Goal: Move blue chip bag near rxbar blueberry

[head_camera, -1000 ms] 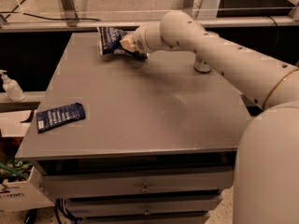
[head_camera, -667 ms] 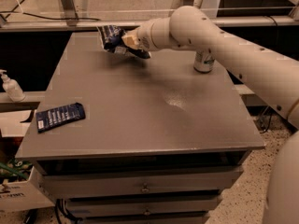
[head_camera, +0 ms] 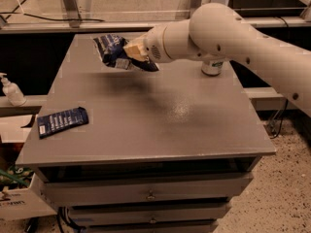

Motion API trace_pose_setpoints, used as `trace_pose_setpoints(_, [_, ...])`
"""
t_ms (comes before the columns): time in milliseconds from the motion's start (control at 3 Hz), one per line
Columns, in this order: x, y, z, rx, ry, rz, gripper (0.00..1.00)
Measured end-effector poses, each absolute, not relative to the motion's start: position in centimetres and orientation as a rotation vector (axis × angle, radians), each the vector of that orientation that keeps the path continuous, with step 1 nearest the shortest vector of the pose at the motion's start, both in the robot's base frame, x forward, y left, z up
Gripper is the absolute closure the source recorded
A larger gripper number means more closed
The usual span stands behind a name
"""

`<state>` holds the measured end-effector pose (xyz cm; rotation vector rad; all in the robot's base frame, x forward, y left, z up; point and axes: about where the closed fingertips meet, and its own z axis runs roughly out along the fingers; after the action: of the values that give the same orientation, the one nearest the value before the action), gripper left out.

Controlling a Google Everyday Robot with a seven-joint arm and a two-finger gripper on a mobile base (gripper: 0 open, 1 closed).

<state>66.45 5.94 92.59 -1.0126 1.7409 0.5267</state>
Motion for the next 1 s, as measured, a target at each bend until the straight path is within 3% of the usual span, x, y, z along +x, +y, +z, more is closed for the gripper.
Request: trace_pose_setpoints(1000, [63.2,6.8,93.5,-0.917,1.735,0.534,1.0])
